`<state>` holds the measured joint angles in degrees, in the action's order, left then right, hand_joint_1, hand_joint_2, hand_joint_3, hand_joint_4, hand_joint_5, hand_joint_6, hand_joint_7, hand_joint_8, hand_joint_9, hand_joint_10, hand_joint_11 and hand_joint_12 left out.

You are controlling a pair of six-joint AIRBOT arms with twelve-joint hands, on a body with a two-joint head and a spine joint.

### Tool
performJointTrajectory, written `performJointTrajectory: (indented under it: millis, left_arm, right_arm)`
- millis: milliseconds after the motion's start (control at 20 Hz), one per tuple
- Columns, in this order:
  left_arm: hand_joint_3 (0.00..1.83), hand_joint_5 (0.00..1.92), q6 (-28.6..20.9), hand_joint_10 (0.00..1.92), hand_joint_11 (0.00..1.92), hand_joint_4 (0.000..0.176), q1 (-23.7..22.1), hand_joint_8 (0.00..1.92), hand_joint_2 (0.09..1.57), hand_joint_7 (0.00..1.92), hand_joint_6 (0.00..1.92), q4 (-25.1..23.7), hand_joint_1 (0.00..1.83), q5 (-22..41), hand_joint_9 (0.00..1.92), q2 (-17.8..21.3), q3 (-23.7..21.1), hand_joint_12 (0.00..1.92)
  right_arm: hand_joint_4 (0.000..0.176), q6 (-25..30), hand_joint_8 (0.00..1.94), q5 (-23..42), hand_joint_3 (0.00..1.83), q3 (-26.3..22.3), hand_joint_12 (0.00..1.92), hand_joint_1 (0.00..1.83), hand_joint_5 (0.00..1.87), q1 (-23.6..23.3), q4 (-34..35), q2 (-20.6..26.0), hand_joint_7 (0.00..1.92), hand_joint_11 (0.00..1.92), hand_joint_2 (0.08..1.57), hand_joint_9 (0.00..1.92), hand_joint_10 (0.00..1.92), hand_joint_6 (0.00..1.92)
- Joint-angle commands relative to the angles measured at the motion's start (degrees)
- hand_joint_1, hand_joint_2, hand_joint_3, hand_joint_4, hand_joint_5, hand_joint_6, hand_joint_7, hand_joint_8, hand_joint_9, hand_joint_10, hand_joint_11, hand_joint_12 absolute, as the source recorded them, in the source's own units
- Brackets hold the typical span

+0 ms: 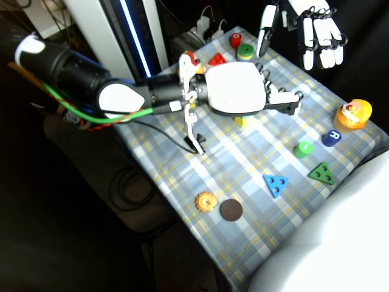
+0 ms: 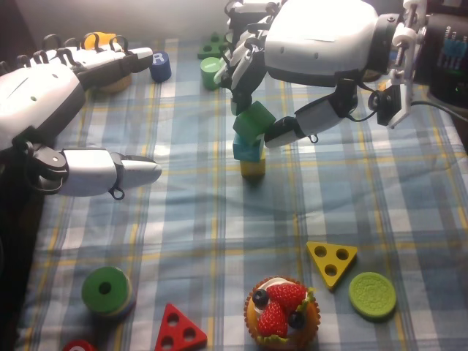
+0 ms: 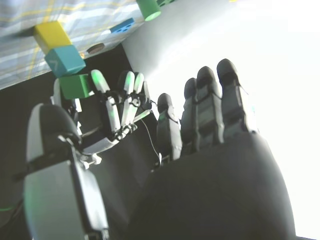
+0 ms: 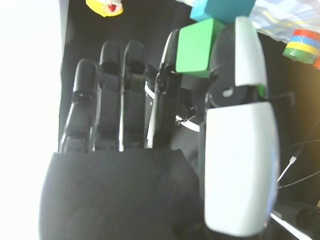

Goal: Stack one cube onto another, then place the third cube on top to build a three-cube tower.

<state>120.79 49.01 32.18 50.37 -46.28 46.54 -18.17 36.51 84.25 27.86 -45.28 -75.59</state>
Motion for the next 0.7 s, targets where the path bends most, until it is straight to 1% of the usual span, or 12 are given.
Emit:
performJointTrajectory:
  millis: [0,50,100,150,200,250,300,350,400,450,500,650]
  left_arm:
    - [0.0,0.3,-0.1,0.0,0.0,0.147,-0.62,0.0,0.89,0.19,0.0,-1.55,0.81,6.02,0.17,-0.28,0.38,0.31]
    - [0.0,0.31,-0.1,0.0,0.0,0.144,-0.62,0.0,0.87,0.2,0.0,-1.54,0.82,6.02,0.18,-0.28,0.38,0.33]
    - [0.0,0.31,-0.1,0.0,0.0,0.148,-0.62,0.0,0.87,0.2,0.0,-1.52,0.81,6.03,0.18,-0.28,0.38,0.34]
    - [0.0,0.31,-0.1,0.0,0.0,0.152,-0.63,0.0,0.87,0.21,0.0,-1.52,0.8,6.02,0.18,-0.28,0.38,0.37]
    - [0.0,0.31,-0.1,0.0,0.0,0.153,-0.64,0.0,0.87,0.2,0.0,-1.52,0.79,6.02,0.18,-0.28,0.38,0.37]
    - [0.0,0.3,-0.1,0.0,0.0,0.157,-0.65,0.0,0.86,0.2,0.0,-1.52,0.8,6.03,0.18,-0.29,0.38,0.37]
    - [0.0,0.31,-0.1,0.0,0.0,0.157,-0.66,0.0,0.85,0.21,0.0,-1.52,0.82,6.03,0.19,-0.3,0.38,0.4]
    - [0.0,0.29,-0.1,0.0,0.0,0.163,-0.67,0.0,0.86,0.2,0.0,-1.52,0.79,6.03,0.18,-0.31,0.38,0.37]
    - [0.0,0.3,-0.1,0.0,0.0,0.162,-0.68,0.0,0.86,0.2,0.0,-1.52,0.79,6.02,0.18,-0.32,0.39,0.37]
    - [0.0,0.3,-0.1,0.0,0.0,0.161,-0.69,0.0,0.87,0.2,0.0,-1.52,0.79,6.02,0.18,-0.35,0.39,0.34]
    - [0.0,0.3,-0.1,0.0,0.0,0.162,-0.69,0.0,0.88,0.21,0.0,-1.52,0.73,6.02,0.19,-0.36,0.39,0.36]
    - [0.0,0.3,-0.1,0.0,0.0,0.161,-0.69,0.0,0.87,0.21,0.0,-1.51,0.76,6.02,0.2,-0.37,0.39,0.36]
  right_arm:
    - [0.009,0.14,0.0,4.75,0.0,-0.18,1.15,1.12,1.09,-1.01,2.33,-0.16,0.79,0.07,1.06,0.67,0.01,0.8]
    - [0.015,0.15,0.0,4.72,0.0,-0.18,1.15,1.11,1.09,-1.01,2.27,-0.16,0.78,0.06,1.06,0.68,0.01,0.81]
    - [0.0,0.16,0.0,4.7,0.0,-0.19,1.15,1.12,1.09,-1.01,2.26,-0.16,0.79,0.08,1.06,0.69,0.01,0.8]
    - [0.0,0.18,0.0,4.7,0.0,-0.19,1.15,1.12,1.09,-1.01,2.26,-0.16,0.79,0.09,1.06,0.69,0.01,0.8]
    - [0.019,0.19,0.0,4.7,0.0,-0.2,1.13,1.11,1.08,-1.01,2.24,-0.16,0.78,0.07,1.06,0.68,0.01,0.81]
    - [0.049,0.21,0.01,4.69,0.0,-0.22,1.14,1.1,1.09,-1.01,2.19,-0.16,0.8,0.09,1.06,0.7,0.01,0.81]
    - [0.08,0.21,0.01,4.69,0.0,-0.25,1.14,1.09,1.09,-1.01,2.18,-0.16,0.81,0.1,1.06,0.71,0.01,0.81]
    - [0.149,0.21,0.0,4.69,0.0,-0.29,1.15,1.06,1.08,-1.01,2.18,-0.15,0.8,0.08,1.06,0.7,0.01,0.82]
    - [0.014,0.21,0.0,4.69,0.0,-0.29,1.16,1.02,0.95,-1.01,2.17,-0.15,0.78,0.07,0.97,0.69,0.0,0.42]
    - [0.0,0.21,0.0,4.69,0.0,-0.3,1.21,1.03,0.97,-1.01,2.12,-0.15,0.75,0.03,0.94,0.67,0.0,0.21]
    - [0.0,0.21,0.0,4.69,0.0,-0.34,1.17,1.03,0.96,-1.01,2.12,-0.15,0.71,0.0,0.93,0.62,0.0,0.05]
    - [0.0,0.21,0.0,4.69,0.0,-0.45,1.18,1.03,0.94,-1.01,2.09,-0.15,0.7,0.0,0.92,0.62,0.0,0.03]
